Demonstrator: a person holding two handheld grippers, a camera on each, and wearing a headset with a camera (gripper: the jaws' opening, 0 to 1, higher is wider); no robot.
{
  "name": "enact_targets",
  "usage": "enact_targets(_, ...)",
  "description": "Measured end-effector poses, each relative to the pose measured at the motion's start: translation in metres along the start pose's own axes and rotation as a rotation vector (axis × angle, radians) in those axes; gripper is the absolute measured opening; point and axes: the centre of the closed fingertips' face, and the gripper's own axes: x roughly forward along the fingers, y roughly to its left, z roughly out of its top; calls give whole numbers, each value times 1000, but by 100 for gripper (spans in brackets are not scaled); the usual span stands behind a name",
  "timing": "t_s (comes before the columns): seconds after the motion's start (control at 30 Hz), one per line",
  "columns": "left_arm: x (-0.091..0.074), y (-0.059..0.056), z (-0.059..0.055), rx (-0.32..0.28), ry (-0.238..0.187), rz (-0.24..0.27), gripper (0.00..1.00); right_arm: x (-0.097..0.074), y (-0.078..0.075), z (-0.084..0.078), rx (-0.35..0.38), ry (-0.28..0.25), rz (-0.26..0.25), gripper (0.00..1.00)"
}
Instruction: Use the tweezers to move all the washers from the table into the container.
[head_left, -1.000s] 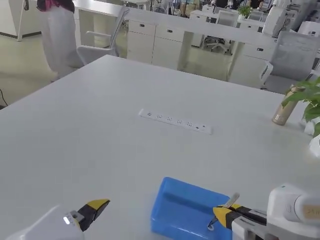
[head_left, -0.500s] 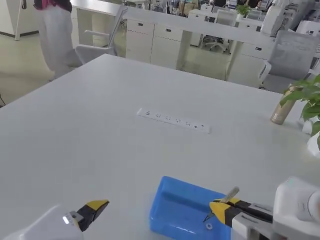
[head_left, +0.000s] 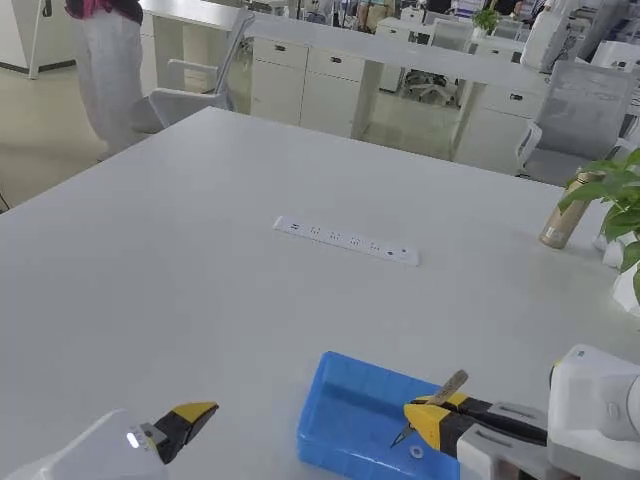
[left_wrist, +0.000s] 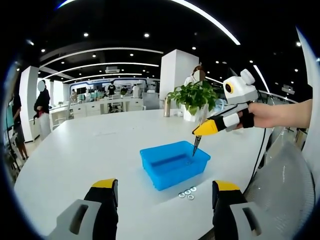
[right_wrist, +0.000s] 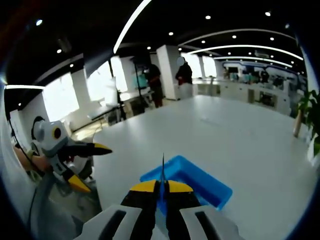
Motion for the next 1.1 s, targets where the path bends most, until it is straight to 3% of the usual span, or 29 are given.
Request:
enact_targets(0.47, 0, -1, 0, -8, -3, -8, 76, 3, 23, -17, 20, 41, 77, 2)
enact_targets(0.73, 0, -2, 0, -6, 4, -11, 75, 13, 25, -38, 63, 79, 87, 2)
enact_targets(1.1, 0, -3, -2, 1, 15, -14, 74, 22, 22, -55, 84, 109, 90, 2)
